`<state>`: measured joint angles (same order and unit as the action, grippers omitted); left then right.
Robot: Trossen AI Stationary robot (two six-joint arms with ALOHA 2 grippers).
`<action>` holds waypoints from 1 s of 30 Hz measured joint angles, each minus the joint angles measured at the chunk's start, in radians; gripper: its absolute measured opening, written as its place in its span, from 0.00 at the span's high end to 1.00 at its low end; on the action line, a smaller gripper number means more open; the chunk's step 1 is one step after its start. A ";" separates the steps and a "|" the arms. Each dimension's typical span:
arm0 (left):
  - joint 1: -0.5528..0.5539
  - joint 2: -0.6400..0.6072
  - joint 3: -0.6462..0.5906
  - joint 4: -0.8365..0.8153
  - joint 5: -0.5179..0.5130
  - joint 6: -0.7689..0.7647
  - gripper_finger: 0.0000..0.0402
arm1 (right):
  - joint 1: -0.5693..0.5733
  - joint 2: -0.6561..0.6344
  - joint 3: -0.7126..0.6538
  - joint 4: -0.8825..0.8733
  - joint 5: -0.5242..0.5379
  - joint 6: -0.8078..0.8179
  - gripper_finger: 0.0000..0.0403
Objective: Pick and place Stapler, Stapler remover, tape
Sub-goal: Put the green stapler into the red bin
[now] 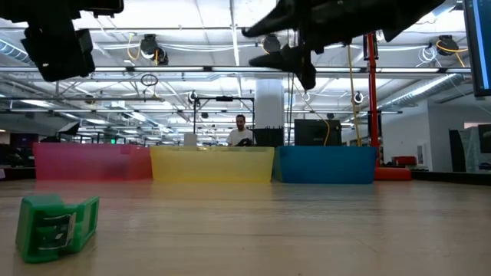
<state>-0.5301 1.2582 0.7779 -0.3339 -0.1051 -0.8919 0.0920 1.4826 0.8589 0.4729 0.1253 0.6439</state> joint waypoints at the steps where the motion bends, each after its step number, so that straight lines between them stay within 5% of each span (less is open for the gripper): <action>1: -0.010 0.018 0.000 0.031 0.000 0.001 0.59 | -0.001 0.000 0.000 -0.023 0.000 -0.032 0.49; 15: -0.074 0.233 0.019 0.415 0.057 -0.123 0.71 | -0.001 -0.031 -0.038 -0.132 0.001 -0.235 0.49; 30: -0.068 0.451 0.328 0.180 0.102 0.027 0.77 | -0.004 -0.591 -0.611 0.224 0.001 -0.115 0.49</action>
<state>-0.5986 1.7090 1.1056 -0.1539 -0.0027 -0.8648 0.0883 0.8916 0.2477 0.6970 0.1266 0.5289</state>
